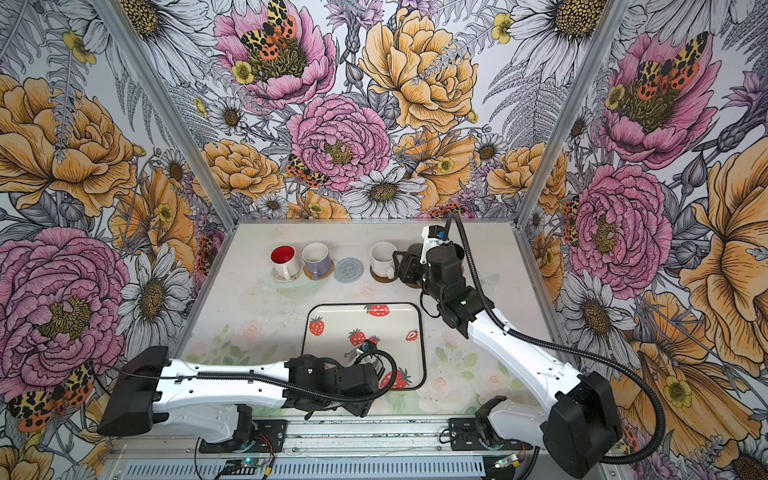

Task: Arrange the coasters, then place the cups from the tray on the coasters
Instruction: 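Lower the left gripper onto the blue-handled white mug rim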

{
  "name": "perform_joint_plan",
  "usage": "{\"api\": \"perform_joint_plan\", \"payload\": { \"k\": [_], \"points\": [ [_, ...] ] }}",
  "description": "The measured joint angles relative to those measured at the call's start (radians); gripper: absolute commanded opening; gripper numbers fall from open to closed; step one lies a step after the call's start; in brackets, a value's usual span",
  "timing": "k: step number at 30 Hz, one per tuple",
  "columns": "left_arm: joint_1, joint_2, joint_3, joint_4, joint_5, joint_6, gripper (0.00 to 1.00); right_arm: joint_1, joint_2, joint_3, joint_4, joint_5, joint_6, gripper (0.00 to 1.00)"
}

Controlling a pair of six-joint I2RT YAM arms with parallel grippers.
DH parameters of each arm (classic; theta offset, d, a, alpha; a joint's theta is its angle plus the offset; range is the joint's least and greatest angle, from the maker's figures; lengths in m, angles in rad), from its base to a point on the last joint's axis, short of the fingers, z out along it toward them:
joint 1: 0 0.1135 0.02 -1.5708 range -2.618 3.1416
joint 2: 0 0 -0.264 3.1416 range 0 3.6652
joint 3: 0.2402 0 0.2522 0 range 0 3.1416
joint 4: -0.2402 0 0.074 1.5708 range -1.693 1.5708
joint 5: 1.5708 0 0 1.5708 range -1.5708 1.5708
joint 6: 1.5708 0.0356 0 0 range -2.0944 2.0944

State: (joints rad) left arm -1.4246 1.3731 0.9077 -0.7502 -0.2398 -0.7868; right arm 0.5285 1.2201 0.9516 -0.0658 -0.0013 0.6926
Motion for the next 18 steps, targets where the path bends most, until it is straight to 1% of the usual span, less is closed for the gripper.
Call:
{"api": "perform_joint_plan", "payload": {
  "k": [12,14,18],
  "points": [
    [0.036,0.031,-0.03,0.053,-0.007,-0.011,0.69,0.0,0.02,0.0,0.001,0.0,0.0,0.58],
    [0.043,0.031,-0.042,0.063,-0.008,-0.018,0.67,0.0,0.02,0.0,0.001,0.0,0.0,0.59],
    [0.059,0.03,-0.066,0.08,-0.013,-0.033,0.6,0.0,0.021,0.0,0.001,0.0,0.0,0.59]
  ]
}}
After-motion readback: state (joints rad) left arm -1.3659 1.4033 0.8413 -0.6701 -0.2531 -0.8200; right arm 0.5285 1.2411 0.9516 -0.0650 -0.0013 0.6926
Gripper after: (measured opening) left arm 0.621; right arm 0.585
